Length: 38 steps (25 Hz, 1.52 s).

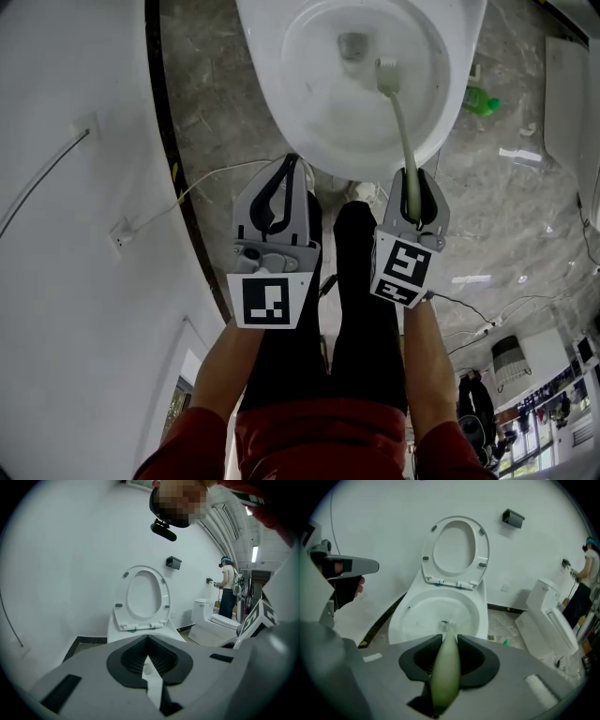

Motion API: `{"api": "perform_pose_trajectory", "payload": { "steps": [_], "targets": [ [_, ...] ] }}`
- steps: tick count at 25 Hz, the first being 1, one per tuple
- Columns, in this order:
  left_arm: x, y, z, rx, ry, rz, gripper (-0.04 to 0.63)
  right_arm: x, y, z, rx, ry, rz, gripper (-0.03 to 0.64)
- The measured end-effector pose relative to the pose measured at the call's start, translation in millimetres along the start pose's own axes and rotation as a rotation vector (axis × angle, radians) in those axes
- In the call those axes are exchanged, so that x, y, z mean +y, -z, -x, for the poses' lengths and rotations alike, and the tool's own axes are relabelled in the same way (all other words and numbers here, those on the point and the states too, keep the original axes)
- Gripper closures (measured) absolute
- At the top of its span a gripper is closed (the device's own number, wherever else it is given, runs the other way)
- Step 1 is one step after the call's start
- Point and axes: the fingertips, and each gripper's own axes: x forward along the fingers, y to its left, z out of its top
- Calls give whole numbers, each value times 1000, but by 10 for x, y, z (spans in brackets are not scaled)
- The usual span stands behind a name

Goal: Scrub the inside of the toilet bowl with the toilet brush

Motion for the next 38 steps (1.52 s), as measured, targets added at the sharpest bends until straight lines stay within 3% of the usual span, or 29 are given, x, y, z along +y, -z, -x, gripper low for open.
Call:
{"api": "perform_pose_trajectory", "payload": {
  "steps": [5, 10, 12, 15, 20, 27, 30, 34, 38],
  "targets": [
    [84, 57, 49, 22, -16, -10, 590, 475, 42, -155, 39, -153, -116, 505],
    [143, 74, 69, 17, -33, -6, 589, 750, -457, 113, -51, -304, -276, 503],
    [147, 72, 63, 15, -33, -4, 589, 754, -532, 164, -72, -326, -317, 503],
    [131, 60, 36, 10, -28, -4, 589, 667, -362, -20, -36, -282, -310, 504],
    [63, 71, 0, 16, -17, 1, 589, 248, 29, -431, 50, -112, -169, 505],
    [14, 96, -25, 32, 5, -13, 589, -258, -471, -47, -92, 70, 94, 505],
    [34, 81, -36, 22, 0, -10, 589, -290, -511, 78, -113, 105, 163, 505],
    [41, 68, -48, 17, -4, -6, 589, -171, -259, -145, -53, 64, 121, 505],
    [76, 105, -21, 33, -10, -12, 589, 134, 28, -525, 46, -64, -92, 505]
  ]
}}
